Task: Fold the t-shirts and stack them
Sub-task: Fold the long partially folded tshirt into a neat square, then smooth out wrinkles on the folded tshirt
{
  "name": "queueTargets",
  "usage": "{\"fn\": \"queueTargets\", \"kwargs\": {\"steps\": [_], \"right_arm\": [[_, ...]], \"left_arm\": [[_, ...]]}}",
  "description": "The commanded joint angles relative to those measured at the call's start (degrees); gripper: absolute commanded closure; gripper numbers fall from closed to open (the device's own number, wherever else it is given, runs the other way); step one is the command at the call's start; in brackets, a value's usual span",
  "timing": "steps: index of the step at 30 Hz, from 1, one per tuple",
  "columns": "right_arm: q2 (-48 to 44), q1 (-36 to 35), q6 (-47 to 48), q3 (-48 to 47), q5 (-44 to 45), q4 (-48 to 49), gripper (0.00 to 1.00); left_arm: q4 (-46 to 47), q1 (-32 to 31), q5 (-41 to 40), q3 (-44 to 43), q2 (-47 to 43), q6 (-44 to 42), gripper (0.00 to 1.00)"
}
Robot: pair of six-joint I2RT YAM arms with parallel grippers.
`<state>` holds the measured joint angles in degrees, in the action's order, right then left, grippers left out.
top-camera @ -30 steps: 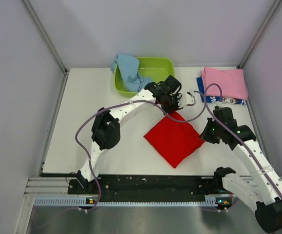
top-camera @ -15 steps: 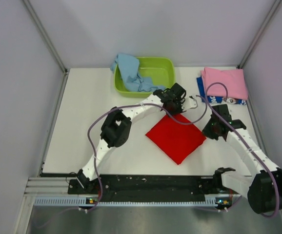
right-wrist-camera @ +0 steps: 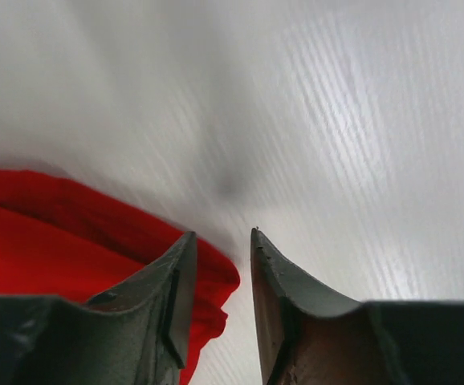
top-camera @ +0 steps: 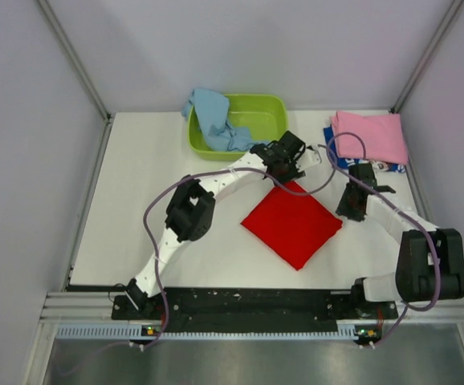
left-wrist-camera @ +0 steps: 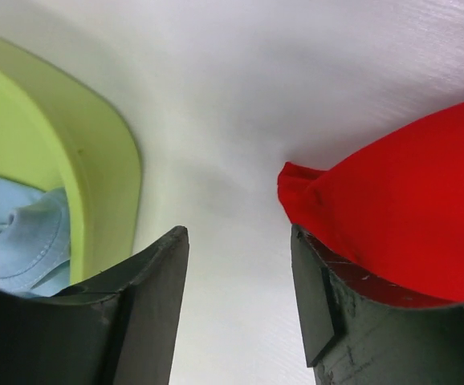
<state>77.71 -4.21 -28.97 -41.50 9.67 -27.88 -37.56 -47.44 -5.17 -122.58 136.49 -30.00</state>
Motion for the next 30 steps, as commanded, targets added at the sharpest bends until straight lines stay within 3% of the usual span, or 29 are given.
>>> {"fn": "queueTargets", "kwargs": {"steps": [1,3,6,8,10,14,19,24,30], "right_arm": [[-2.38,2.18,7.09,-7.54,1.93,1.61,0.59],[-5.45,2.80,5.60,-8.95,0.97,0.03,0.53],[-11.42,2.54,3.23,-9.05,-3.15,-2.61,0.54],[-15.47,1.58,1.39,-6.42,-6.14,-4.10,0.63],[-19.33,0.17,-1.95,-2.12,-12.19,-4.90,0.81],[-21.11,-1.77,-10.39,9.39,-17.66,-0.09,0.87],[-14.98,-0.19,-10.50,11.80,-15.56,7.04,0.89],[-3.91,1.31,-4.44,4.33,-13.10,11.17,0.90],[8.15,1.31,1.46,-9.37,-13.89,9.52,0.86]], "left_arm": [[-0.22,0.42,-1.79,-1.26,-7.27,1.69,0.41],[-0.93,0.51,0.94,0.41,-10.35,3.01,0.39],[-1.37,0.42,4.89,4.80,-14.22,5.21,0.39],[-2.51,0.42,10.15,7.79,-16.42,6.09,0.44],[-3.66,0.33,14.38,11.39,-17.83,6.27,0.47],[-4.88,0.42,12.83,19.74,-18.28,5.66,0.47],[-7.00,0.77,12.20,26.77,-18.09,6.79,0.51],[-5.16,0.68,14.48,35.30,-22.13,9.08,0.51],[-5.85,0.77,18.18,41.46,-27.85,9.96,0.51]]}}
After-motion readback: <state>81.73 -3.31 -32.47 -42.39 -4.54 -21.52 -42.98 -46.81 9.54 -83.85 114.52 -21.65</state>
